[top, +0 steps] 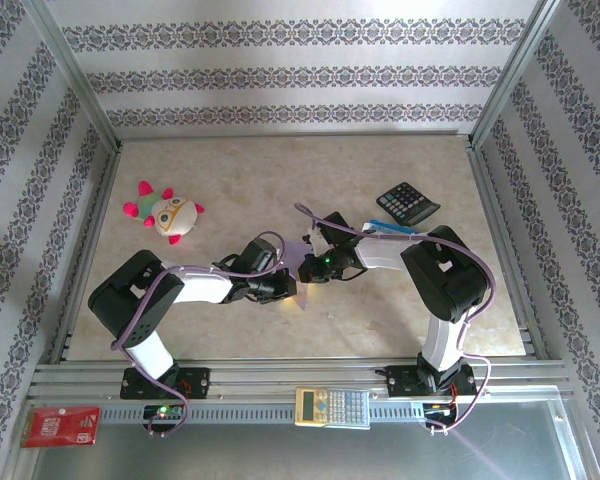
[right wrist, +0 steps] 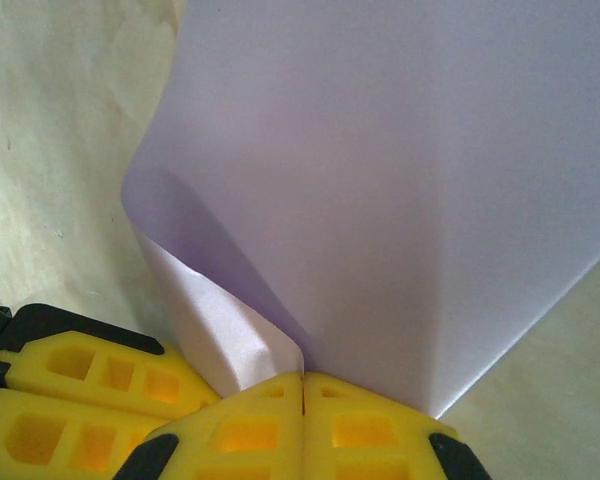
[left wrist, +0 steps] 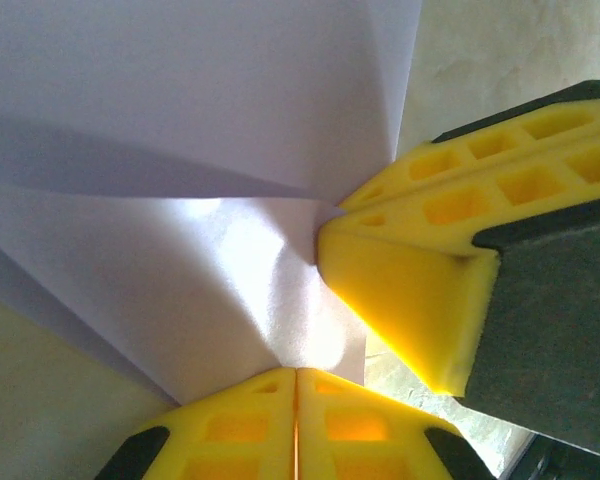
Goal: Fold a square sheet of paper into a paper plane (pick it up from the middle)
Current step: Third fold the triangle at the center of the table.
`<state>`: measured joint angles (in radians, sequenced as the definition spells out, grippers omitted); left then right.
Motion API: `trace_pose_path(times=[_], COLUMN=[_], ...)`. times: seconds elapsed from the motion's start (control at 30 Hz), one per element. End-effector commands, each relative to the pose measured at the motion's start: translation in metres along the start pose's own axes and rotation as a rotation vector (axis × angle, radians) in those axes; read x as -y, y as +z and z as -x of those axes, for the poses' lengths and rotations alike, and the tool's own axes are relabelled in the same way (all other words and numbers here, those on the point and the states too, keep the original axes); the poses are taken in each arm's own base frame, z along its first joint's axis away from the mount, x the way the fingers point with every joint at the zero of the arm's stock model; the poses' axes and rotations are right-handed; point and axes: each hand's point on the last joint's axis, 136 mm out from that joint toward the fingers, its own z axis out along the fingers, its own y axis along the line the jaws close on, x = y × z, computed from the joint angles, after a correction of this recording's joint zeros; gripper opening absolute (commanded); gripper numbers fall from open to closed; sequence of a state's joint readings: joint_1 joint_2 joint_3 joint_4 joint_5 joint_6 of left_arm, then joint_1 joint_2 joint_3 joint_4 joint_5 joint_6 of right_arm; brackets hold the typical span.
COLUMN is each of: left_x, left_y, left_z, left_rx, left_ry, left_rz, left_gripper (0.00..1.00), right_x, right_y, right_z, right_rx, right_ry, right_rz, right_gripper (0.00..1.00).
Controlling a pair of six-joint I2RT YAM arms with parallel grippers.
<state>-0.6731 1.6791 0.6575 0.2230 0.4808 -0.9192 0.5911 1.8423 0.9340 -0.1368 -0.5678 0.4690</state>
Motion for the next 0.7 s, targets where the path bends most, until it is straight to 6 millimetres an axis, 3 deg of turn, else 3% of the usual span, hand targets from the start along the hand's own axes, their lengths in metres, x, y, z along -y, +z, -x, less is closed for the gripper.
trace_pose_path(times=[0.0,0.2,0.43,0.67], left_x=[0.012,0.007,0.008,-0.016], left_y=[-0.011,-0.02,-0.016,-0.007], left_z=[0.011,0.024,0.032,0.03], left_rx=[0.035,0.072,0.07,0.058], left_ry=[0.024,-0.026,-0.033,-0.057], left_rz=[-0.023,-0.059,-0.078,-0.012], left_gripper=[0.11,0.11,0.12,0.12], right_x=[0.046,0.046,0.046,0.046], right_y=[0.012,0.012,0.013,0.012], right_z=[-0.026,-0.026,-0.026,-0.026], right_rx=[-0.068,-0.07,-0.071,-0.07], right_ry=[0.071,0.07,0.074,0.072], right_rz=[-0.157,-0.155,-0.155,-0.155], right_gripper=[0.01,0.01,0.01,0.01])
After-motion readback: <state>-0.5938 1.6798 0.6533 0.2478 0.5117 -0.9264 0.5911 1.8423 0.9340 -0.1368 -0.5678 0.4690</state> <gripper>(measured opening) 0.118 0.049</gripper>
